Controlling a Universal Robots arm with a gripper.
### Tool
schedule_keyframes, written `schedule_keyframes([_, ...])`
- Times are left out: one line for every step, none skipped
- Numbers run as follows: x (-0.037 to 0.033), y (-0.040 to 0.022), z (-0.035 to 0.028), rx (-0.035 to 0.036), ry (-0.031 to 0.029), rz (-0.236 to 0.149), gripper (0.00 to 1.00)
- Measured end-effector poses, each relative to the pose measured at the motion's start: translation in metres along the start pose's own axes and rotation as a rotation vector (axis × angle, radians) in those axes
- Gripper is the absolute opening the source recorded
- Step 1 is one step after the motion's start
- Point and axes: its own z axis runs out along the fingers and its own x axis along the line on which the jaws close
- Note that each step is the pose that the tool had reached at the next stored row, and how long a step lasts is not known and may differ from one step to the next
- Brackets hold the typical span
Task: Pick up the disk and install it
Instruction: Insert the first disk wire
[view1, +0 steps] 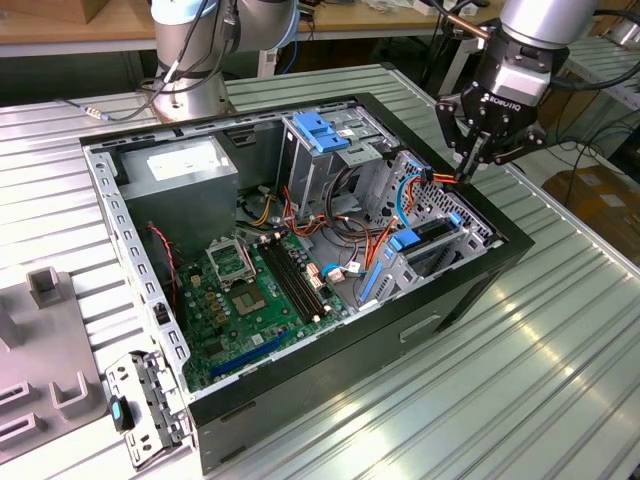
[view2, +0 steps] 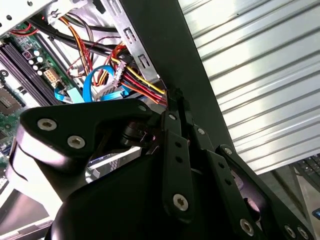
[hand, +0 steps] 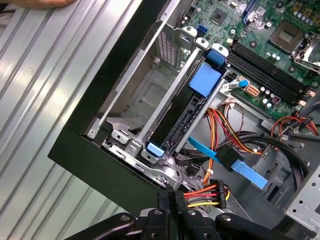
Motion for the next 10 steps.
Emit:
schedule_keyframes([-0.0001,0.0002,0.0000,-0.0008,0.0001,0.010,0.16])
schedule_keyframes([-0.0001,0.0003,0.0000,-0.0016,0.0002,0.020,0.16])
schedule_keyframes([-0.0002,0.0004,0.0001,-0.0025,0.0003,0.032,0.16])
schedule_keyframes([-0.0002,0.0004,0.0001,-0.0034,0.0004,0.044,0.16])
schedule_keyframes([-0.0004,0.0007,0.0002,-0.0040,0.0005,0.053,0.16])
schedule_keyframes([-0.0009,0.0013,0.0001,-0.0042,0.0006,0.055,0.16])
schedule_keyframes([-0.0021,0.0034,0.0000,-0.0044,0.0006,0.055,0.16])
schedule_keyframes([-0.0032,0.0053,0.0000,-0.0043,0.0005,0.055,0.16])
schedule_keyframes([-0.0050,0.0081,-0.0001,-0.0043,0.0005,0.055,0.16])
schedule_keyframes([-0.0062,0.0099,-0.0002,-0.0043,0.0006,0.055,0.16])
